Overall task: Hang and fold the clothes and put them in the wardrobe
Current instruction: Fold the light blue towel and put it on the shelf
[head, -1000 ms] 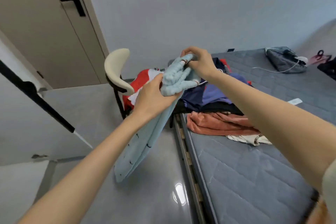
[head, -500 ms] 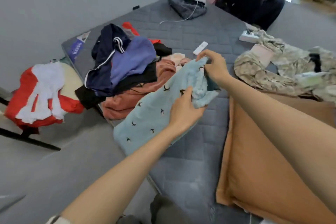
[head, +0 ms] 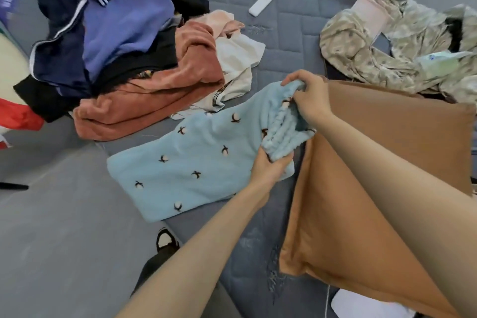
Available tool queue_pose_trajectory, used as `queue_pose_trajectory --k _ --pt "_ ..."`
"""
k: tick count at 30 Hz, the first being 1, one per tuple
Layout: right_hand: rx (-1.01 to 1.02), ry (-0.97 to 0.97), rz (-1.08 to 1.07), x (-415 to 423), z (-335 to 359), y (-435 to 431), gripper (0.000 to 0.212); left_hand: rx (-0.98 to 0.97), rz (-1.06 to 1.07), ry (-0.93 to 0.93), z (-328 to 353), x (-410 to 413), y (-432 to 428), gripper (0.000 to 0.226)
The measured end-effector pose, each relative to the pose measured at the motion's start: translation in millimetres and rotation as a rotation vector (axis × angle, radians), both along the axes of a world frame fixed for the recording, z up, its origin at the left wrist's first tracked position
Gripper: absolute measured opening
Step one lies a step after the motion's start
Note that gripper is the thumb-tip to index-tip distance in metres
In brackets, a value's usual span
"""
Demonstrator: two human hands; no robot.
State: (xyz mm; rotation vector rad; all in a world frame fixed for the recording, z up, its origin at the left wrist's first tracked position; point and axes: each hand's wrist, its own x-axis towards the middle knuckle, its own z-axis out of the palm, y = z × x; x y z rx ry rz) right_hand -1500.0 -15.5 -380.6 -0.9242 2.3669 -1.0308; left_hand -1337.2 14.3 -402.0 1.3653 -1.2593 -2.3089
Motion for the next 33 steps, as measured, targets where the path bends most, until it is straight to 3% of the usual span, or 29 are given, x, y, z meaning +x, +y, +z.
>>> queue_pose_trajectory --k 7,10,13,16,18,20,24,26,28,30,33 --pt "0.175 -0.102 0.086 46 -74 -36 0.021 0.155 0.117 -0.062 -62 41 -32 0.029" --pt "0.206 -0.275 0.211 81 -101 -60 0.021 0.183 0.136 -0.221 -93 71 -49 0.031" --pt "0.26 -0.473 0.266 110 -129 -71 0.02 0.345 0.042 -0.41 -123 112 -64 0.027" --pt "0.241 -0.455 0.143 123 -151 -66 0.025 0.408 0.026 -0.586 -142 145 -77 0.007" --pt "0.242 -0.409 -0.019 123 -161 -58 0.032 0.322 0.062 -0.687 -146 153 -86 0.014" --pt "0.296 -0.385 -0.159 120 -174 -47 0.038 0.109 0.039 -0.774 -146 153 -92 0.045" --pt "0.439 -0.354 -0.276 116 -203 -20 0.06 -0.748 -0.285 -0.688 -141 140 -102 0.059" --pt "0.495 -0.429 -0.309 115 -215 -7 0.084 -1.036 -0.581 -0.623 -151 127 -105 0.059" --pt "0.504 -0.526 -0.32 114 -230 5 0.1 -1.064 -0.811 -0.643 -171 116 -105 0.057" --pt "0.531 -0.535 -0.282 110 -245 14 0.104 -0.953 -0.911 -0.706 -196 112 -105 0.059" --pt "0.46 -0.483 -0.186 103 -262 19 0.087 -0.93 -0.955 -0.756 -229 118 -104 0.067"
